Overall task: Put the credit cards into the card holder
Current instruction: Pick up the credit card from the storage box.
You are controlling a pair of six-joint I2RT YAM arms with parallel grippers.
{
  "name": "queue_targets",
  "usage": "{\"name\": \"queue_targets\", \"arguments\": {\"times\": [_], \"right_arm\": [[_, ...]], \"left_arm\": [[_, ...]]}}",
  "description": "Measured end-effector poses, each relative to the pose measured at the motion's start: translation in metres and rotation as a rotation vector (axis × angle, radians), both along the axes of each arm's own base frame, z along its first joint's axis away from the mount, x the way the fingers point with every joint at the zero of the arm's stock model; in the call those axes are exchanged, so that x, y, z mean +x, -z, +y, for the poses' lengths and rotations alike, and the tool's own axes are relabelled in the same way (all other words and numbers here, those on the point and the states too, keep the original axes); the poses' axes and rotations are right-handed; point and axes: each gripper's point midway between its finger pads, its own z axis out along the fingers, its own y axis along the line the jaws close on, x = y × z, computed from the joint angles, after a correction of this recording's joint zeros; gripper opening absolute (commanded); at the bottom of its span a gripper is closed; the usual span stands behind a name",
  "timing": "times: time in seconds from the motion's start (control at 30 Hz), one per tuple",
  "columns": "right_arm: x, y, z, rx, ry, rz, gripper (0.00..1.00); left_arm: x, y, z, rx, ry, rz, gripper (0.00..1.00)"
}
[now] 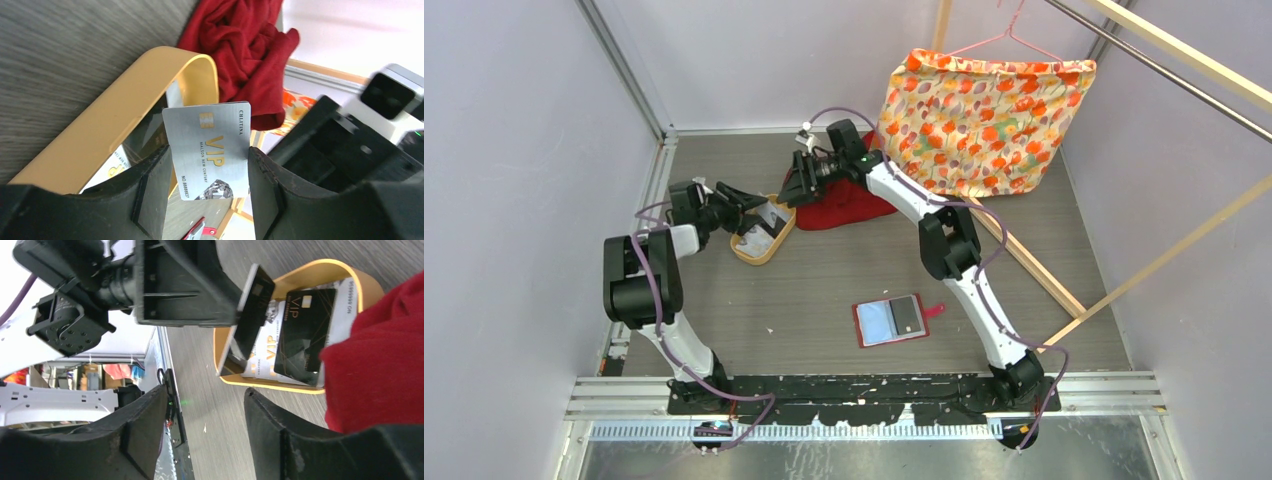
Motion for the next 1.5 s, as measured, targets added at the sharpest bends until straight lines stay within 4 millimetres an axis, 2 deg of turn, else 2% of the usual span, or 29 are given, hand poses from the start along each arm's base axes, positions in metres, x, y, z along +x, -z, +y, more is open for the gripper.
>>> {"name": "queue_targets", "arguments": {"times": [0.2,0.6,0.77,1.13,1.5], "right_arm": [[0.002,0.023,0.005,-0.016,0.024,0.089,0.39],[0.002,0.002,0.018,0.059,0.027,0.122,0.40],[-0.006,0.006,0.023,0.034,0.019,0.124,0.38],[-0.005,0.015,0.021,-0.023,0.041,0.101,0.29],[-0.001,0.018,0.020,-0.040,0.070,0.118,0.29]], "left_arm": [[0.001,-0.012,-0.002,-0.047,0.031,-0.072,0.14],[-0.003,-0.014,-0.007,-0.074,0.072,-0.092,0.13],[-0.003,-0.014,-0.008,-0.077,0.076,-0.093,0.13],[-0.004,-0.015,-0.008,-0.079,0.079,-0.096,0.12],[-0.004,-0.015,-0.008,-0.079,0.079,-0.098,0.11]]}}
